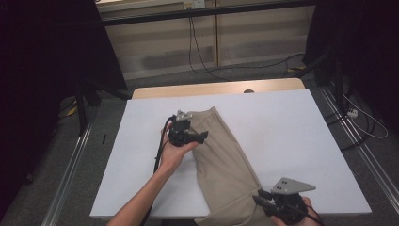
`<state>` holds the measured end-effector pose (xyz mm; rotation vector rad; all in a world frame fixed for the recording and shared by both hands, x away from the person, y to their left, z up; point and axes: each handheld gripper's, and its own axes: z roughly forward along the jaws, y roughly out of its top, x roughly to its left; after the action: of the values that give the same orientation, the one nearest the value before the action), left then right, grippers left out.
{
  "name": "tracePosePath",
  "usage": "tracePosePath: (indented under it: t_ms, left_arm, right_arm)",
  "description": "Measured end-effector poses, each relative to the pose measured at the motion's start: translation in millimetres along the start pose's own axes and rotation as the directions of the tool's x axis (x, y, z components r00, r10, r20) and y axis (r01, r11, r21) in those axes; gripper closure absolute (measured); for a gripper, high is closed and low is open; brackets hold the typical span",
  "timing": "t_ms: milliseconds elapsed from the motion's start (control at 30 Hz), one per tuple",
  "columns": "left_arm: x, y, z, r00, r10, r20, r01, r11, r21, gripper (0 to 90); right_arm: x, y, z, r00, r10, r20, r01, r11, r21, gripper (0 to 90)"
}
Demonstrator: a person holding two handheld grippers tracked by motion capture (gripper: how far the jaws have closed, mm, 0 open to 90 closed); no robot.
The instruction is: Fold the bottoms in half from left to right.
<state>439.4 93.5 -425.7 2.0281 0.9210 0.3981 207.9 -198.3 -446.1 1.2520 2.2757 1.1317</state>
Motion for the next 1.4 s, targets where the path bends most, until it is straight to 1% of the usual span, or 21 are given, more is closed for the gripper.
tracePosePath:
  t_ms: [100,133,167,233,300,333,367,400,433,467,500,533,600,667,833,967,1067,1133,1200,1267,1400]
  left_arm:
    - [-10.3,-22.3,-20.0,0.9996,0.021,0.017,-0.022,0.9994,0.028,22.0]
    - [-14.5,-29.8,-26.0,0.9992,0.018,0.035,-0.019,0.9992,0.036,24.2]
    - [-19.0,-36.9,-32.2,0.9984,0.021,0.053,-0.024,0.9987,0.046,25.7]
    - [-27.5,-49.6,-43.5,0.9947,0.044,0.093,-0.049,0.9970,0.060,28.4]
    - [-37.6,-61.5,-52.0,0.9898,0.059,0.130,-0.067,0.9960,0.059,31.1]
    - [-44.3,-67.1,-54.8,0.9874,0.067,0.143,-0.076,0.9955,0.056,32.8]
    - [-48.6,-69.1,-54.8,0.9855,0.073,0.153,-0.083,0.9948,0.059,33.1]
    - [-53.9,-70.1,-53.1,0.9825,0.103,0.155,-0.114,0.9913,0.066,33.1]
    - [-59.4,-71.3,-49.9,0.9805,0.123,0.153,-0.135,0.9883,0.070,33.1]
    - [-63.2,-72.4,-45.7,0.9783,0.155,0.137,-0.166,0.9833,0.073,33.0]
    - [-66.2,-74.0,-40.5,0.9776,0.171,0.123,-0.182,0.9789,0.092,32.7]
    - [-68.8,-75.6,-34.7,0.9804,0.165,0.108,-0.177,0.9770,0.119,32.0]
    - [-68.1,-75.9,-30.4,0.9811,0.156,0.115,-0.170,0.9783,0.119,29.7]
    - [-65.4,-75.3,-28.8,0.9834,0.143,0.112,-0.156,0.9801,0.122,27.1]
    - [-65.2,-75.9,-28.8,0.9830,0.149,0.108,-0.161,0.9800,0.117,26.6]
    - [-64.8,-75.6,-28.5,0.9826,0.150,0.109,-0.163,0.9796,0.118,26.2]
    - [-64.5,-75.2,-27.6,0.9835,0.146,0.106,-0.159,0.9806,0.115,25.8]
    - [-64.1,-74.8,-27.3,0.9839,0.141,0.110,-0.154,0.9810,0.118,25.5]
    - [-63.6,-74.5,-27.1,0.9835,0.145,0.107,-0.158,0.9804,0.118,25.1]
    - [-63.2,-74.1,-27.2,0.9829,0.148,0.110,-0.161,0.9796,0.121,25.0]
    - [-61.0,-73.6,-28.9,0.9854,0.135,0.104,-0.148,0.9803,0.130,25.0]
  right_arm:
    - [12.7,-9.1,2.5,0.9988,-0.029,-0.040,0.030,0.999,0.039,71.2]
    - [15.8,-11.0,3.6,0.9979,-0.051,-0.040,0.052,0.998,0.046,70.4]
    - [18.1,-12.1,4.7,0.9973,-0.070,-0.023,0.071,0.996,0.049,68.3]
    - [19.3,-12.5,7.9,0.9965,-0.075,-0.036,0.077,0.996,0.043,66.3]
    - [20.6,-12.8,11.3,0.9949,-0.097,-0.029,0.098,0.994,0.046,62.6]
    - [22.3,-13.8,14.7,0.9933,-0.114,-0.014,0.115,0.991,0.065,60.7]
    - [24.6,-14.9,17.3,0.9882,-0.153,-0.003,0.153,0.987,0.055,60.2]
    - [25.7,-14.4,17.7,0.9848,-0.174,0.001,0.174,0.983,0.059,60.6]
    - [25.6,-13.8,18.1,0.9846,-0.175,0.002,0.175,0.983,0.061,62.4]
    - [24.7,-14.0,18.2,0.9865,-0.164,0.003,0.164,0.985,0.056,67.2]
    - [24.1,-14.0,17.2,0.9873,-0.159,0.002,0.159,0.986,0.058,77.4]
    - [23.1,-13.8,16.0,0.9883,-0.153,0.000,0.153,0.986,0.060,84.0]
    - [19.1,-14.6,13.0,0.9929,-0.117,-0.018,0.118,0.991,0.068,89.8]
    - [15.0,-15.5,8.7,0.9947,-0.095,-0.040,0.097,0.993,0.068,90.0]
    - [6.8,-14.9,-0.5,0.9960,-0.058,-0.068,0.061,0.997,0.048,90.0]
    - [5.4,-20.7,-8.1,0.9958,-0.062,-0.067,0.066,0.996,0.066,90.0]
    - [0.7,-28.4,-17.7,0.9983,-0.051,-0.027,0.053,0.996,0.077,90.0]
    - [-3.3,-31.3,-22.2,0.9993,-0.032,-0.019,0.033,0.996,0.077,90.0]
    - [-4.2,-30.5,-22.6,0.9993,-0.036,-0.003,0.037,0.996,0.077,90.0]
    - [-5.6,-31.8,-20.7,0.9986,-0.042,0.033,0.038,0.993,0.111,90.0]
    - [-8.9,-31.4,-20.5,0.9984,-0.003,0.056,-0.003,0.994,0.111,89.3]
